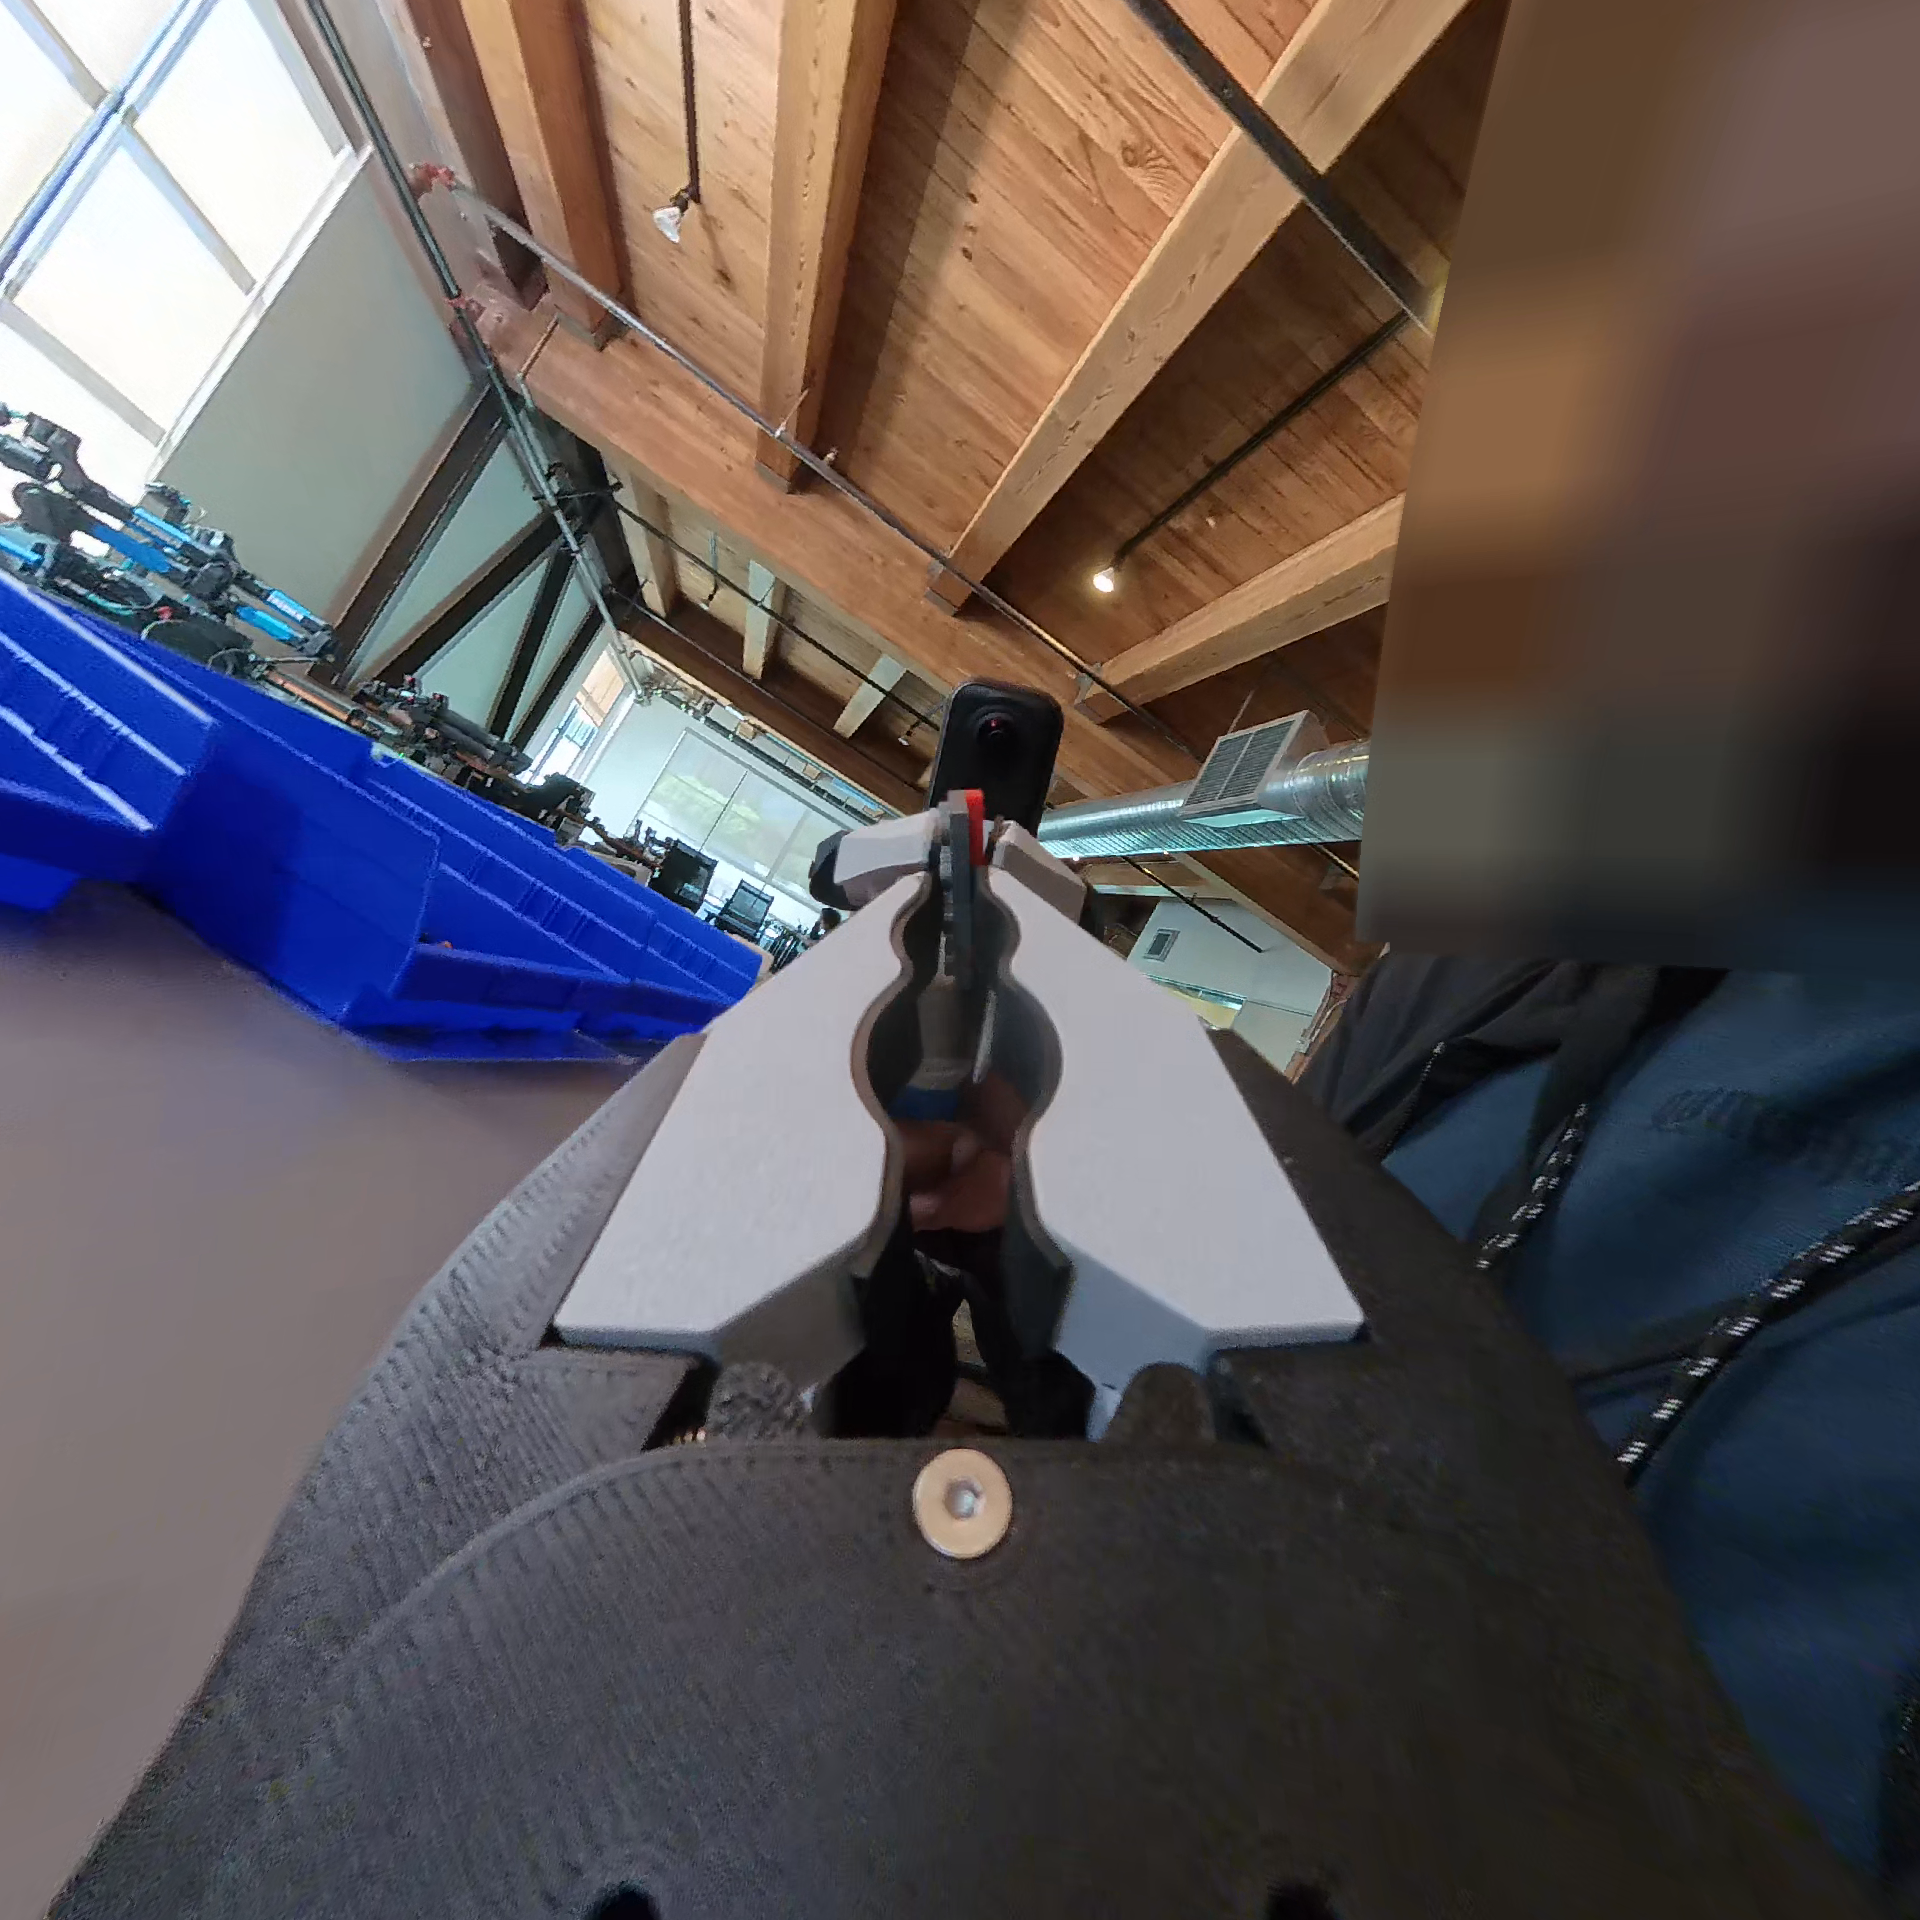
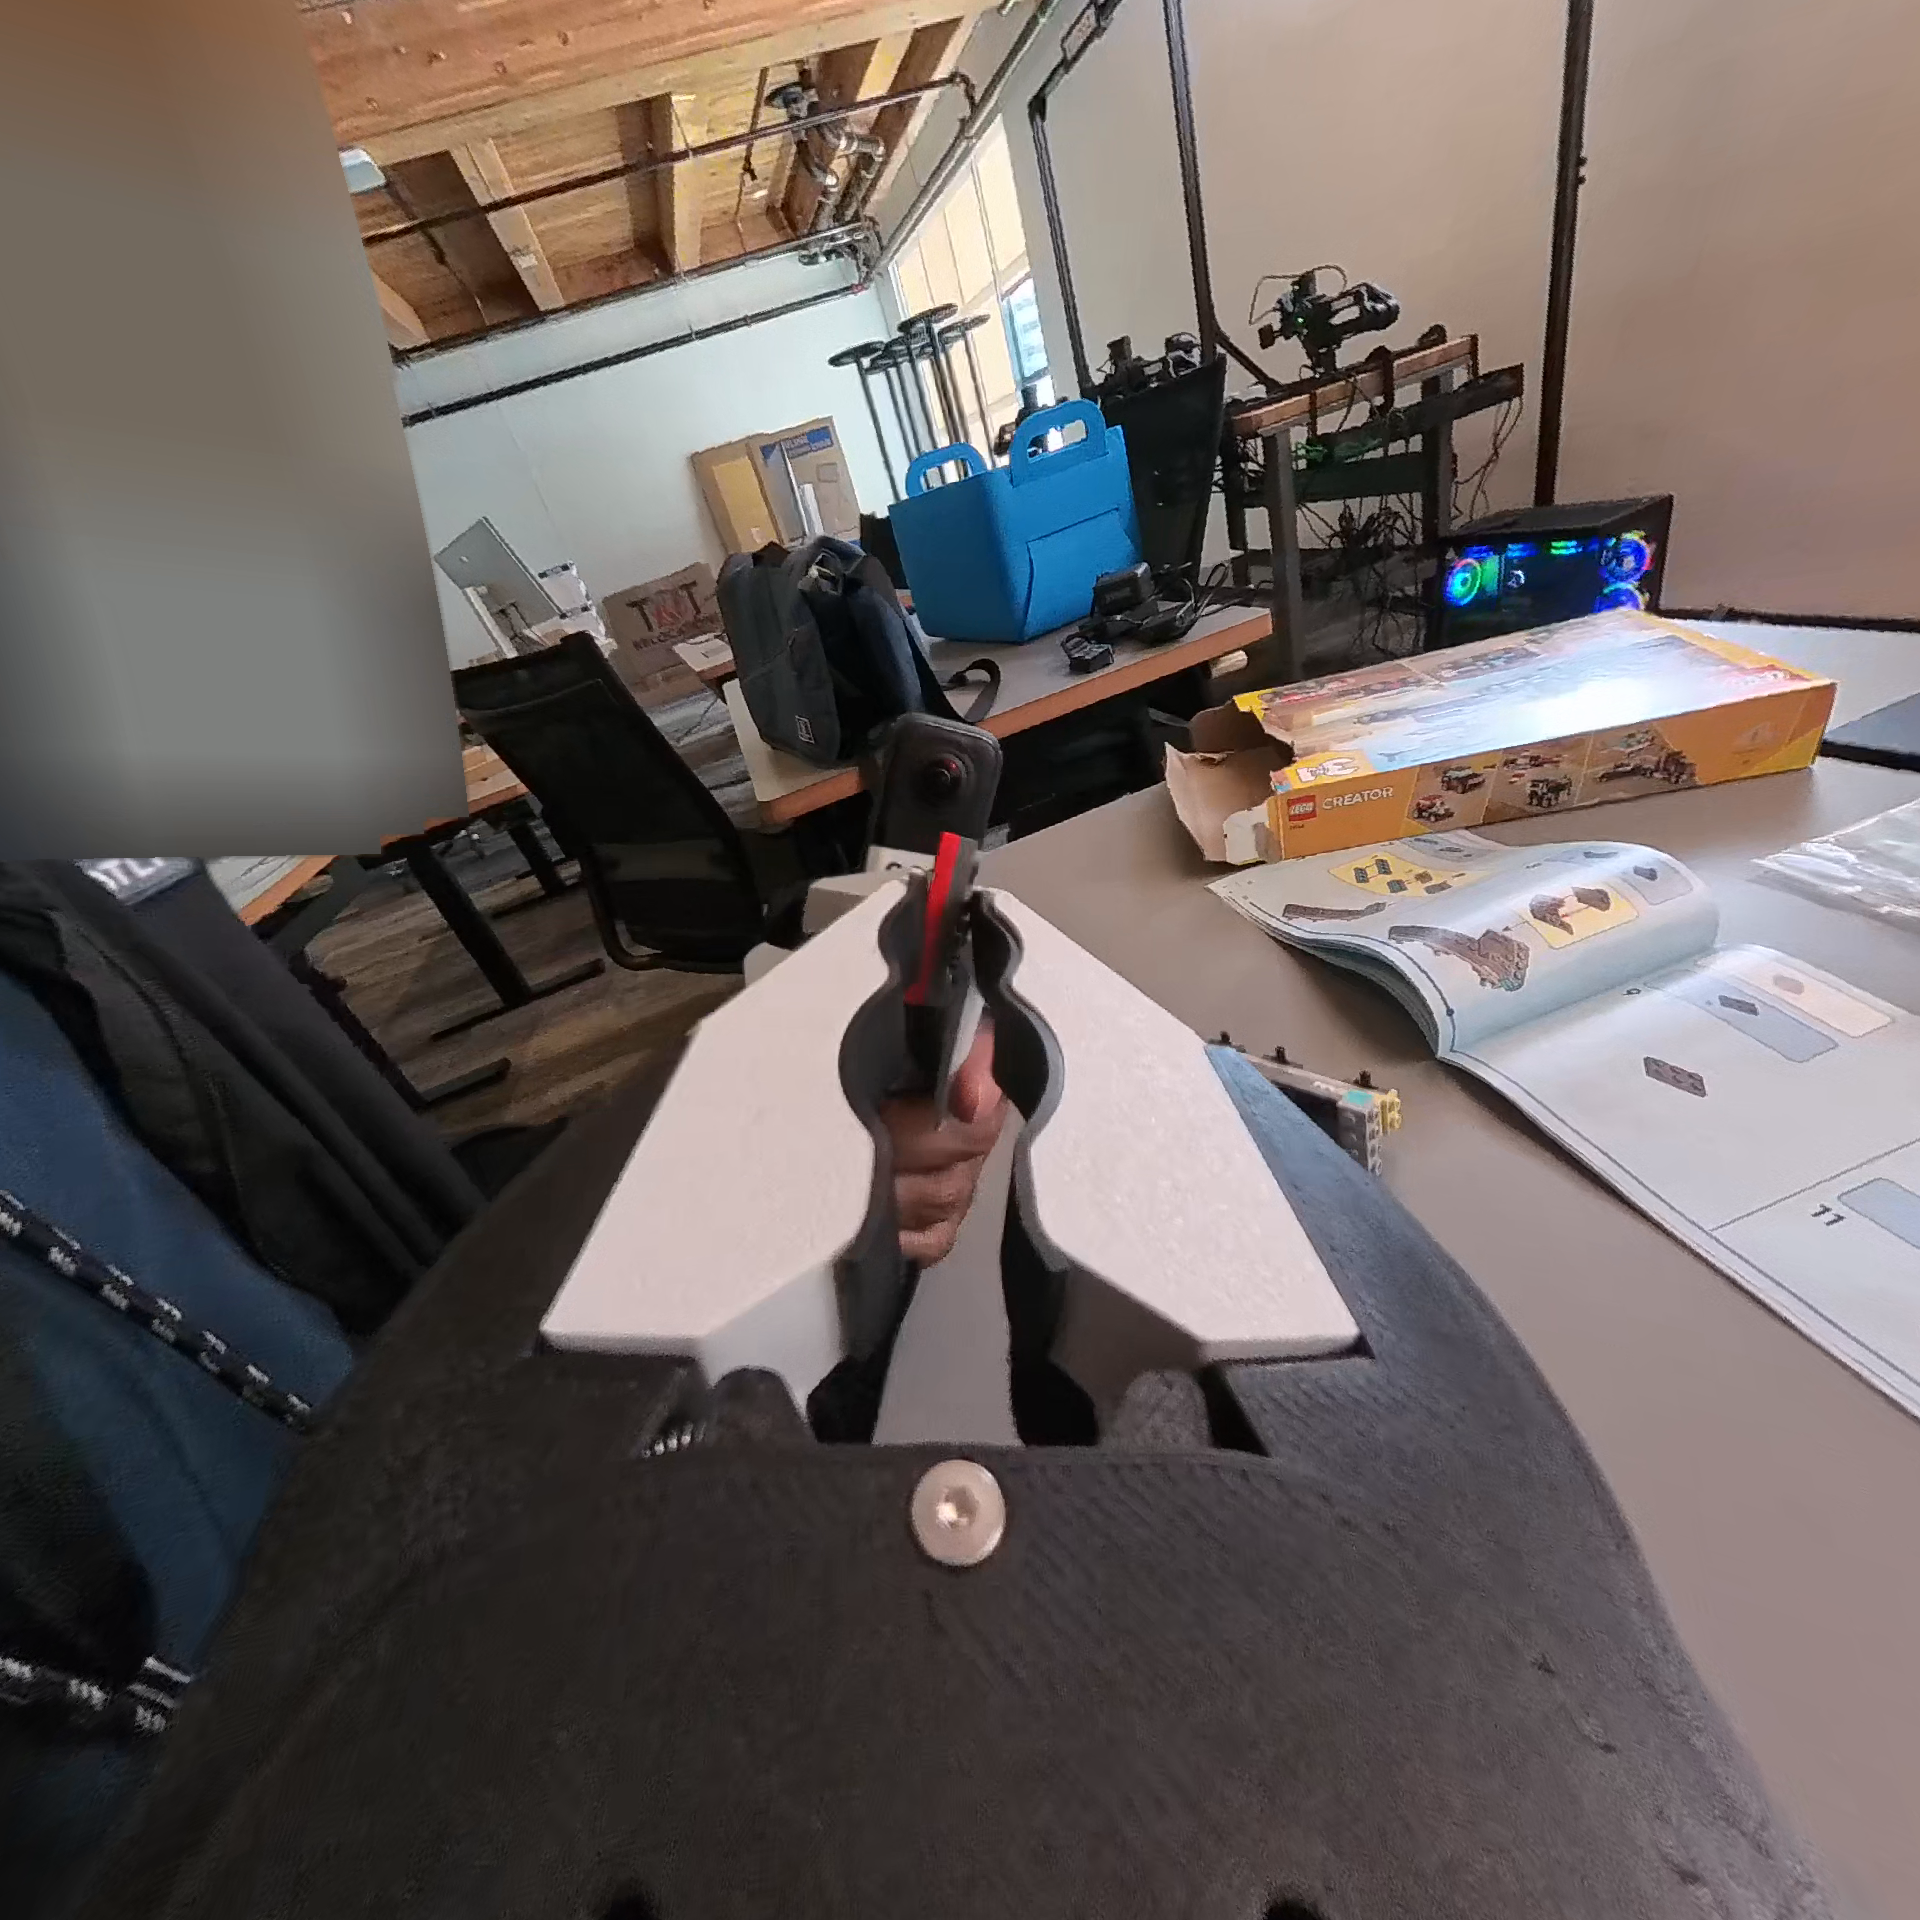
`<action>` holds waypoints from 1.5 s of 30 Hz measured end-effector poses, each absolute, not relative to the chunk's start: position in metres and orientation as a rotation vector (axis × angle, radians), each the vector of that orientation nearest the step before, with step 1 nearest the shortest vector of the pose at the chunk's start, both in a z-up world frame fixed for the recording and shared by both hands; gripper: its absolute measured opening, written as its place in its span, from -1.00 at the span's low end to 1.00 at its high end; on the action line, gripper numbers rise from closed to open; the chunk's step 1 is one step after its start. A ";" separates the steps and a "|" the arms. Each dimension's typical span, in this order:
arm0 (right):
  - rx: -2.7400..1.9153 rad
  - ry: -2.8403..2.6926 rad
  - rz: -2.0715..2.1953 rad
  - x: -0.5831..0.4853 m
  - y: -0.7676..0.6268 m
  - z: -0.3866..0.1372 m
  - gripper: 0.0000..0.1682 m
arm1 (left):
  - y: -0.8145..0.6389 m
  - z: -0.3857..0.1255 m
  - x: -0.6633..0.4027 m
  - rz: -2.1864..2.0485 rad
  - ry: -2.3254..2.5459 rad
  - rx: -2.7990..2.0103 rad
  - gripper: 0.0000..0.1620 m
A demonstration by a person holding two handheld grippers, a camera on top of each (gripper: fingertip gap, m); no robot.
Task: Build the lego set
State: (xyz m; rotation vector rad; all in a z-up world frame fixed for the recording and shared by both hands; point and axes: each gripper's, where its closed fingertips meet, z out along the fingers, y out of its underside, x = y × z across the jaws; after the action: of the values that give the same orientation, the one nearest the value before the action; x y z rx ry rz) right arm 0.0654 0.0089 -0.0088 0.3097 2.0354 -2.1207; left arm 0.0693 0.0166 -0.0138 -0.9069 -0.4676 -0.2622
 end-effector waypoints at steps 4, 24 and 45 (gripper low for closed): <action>0.409 2.014 -2.052 0.055 0.013 -0.027 -0.79 | 0.013 -0.024 0.055 -0.267 -0.564 -0.891 -0.95; 0.675 2.329 -1.715 0.010 0.089 -0.137 -0.68 | 0.005 -0.168 -0.010 -0.184 -1.532 -1.161 -0.73; 0.551 2.262 -2.038 -0.058 0.073 -0.083 -0.46 | -0.042 -0.080 -0.081 0.505 -1.152 -1.577 -0.10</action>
State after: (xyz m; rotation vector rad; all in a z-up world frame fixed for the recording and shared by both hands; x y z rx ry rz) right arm -0.0583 0.0734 -0.0833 0.5514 2.2617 -2.0379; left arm -0.0813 -0.0416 -0.0802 -1.5772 -1.1518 0.5050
